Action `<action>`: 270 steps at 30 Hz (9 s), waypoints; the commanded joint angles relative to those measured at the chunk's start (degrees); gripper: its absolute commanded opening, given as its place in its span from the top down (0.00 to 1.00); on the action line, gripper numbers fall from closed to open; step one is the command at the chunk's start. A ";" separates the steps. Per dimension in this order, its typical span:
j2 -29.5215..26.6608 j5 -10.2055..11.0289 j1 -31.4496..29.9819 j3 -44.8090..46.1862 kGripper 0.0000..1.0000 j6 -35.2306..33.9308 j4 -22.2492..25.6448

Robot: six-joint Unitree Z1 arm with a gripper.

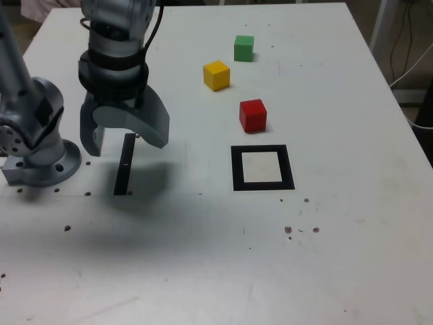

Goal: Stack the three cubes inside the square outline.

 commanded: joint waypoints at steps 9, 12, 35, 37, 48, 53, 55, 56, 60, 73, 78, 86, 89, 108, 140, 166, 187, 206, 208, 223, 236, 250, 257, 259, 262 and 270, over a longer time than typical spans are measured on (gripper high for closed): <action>-1.12 0.16 -0.04 -0.35 0.00 -0.23 0.72; -1.12 1.01 -0.04 -0.37 0.00 -0.23 0.62; 7.08 4.44 8.94 -24.41 0.01 8.95 9.07; 8.84 4.68 10.72 -26.68 0.02 10.17 9.62; 20.73 4.61 20.83 -40.37 0.02 20.43 15.11; 25.52 4.56 23.04 -43.90 0.01 22.46 15.04; 27.09 4.28 23.53 -44.46 0.01 22.53 14.83; 27.67 4.10 23.71 -44.53 0.01 22.53 14.65; 28.88 3.17 24.11 -44.24 0.02 22.48 13.59; 32.67 1.61 24.19 -42.17 0.10 22.52 9.02; 32.29 1.36 24.53 -40.68 0.14 22.20 6.34; 31.73 0.45 24.92 -37.47 0.22 21.69 2.18; 31.69 0.71 24.92 -36.78 0.27 21.25 1.71; 32.46 0.97 24.92 -38.98 0.57 21.43 3.16; 28.95 -0.56 6.90 -47.66 0.83 9.81 10.64; 31.11 -2.60 6.46 -38.13 0.81 8.50 0.61; 31.76 -3.39 6.53 -38.57 0.00 10.05 0.62; 18.28 0.29 19.36 -35.65 0.01 14.67 7.62; 17.67 1.08 22.91 -35.66 0.01 16.56 9.06; 23.34 3.06 46.53 -41.50 0.01 24.59 10.12; 30.10 2.95 47.97 -41.68 0.06 22.05 8.10; 33.85 4.26 46.57 -43.74 0.18 20.23 7.24; 33.95 4.55 45.86 -43.73 0.32 19.75 7.14; 34.12 4.54 45.84 -43.68 0.35 19.82 7.06; 34.45 4.48 45.84 -43.62 0.38 19.94 6.90; 35.41 4.08 45.84 -43.89 0.48 20.16 6.69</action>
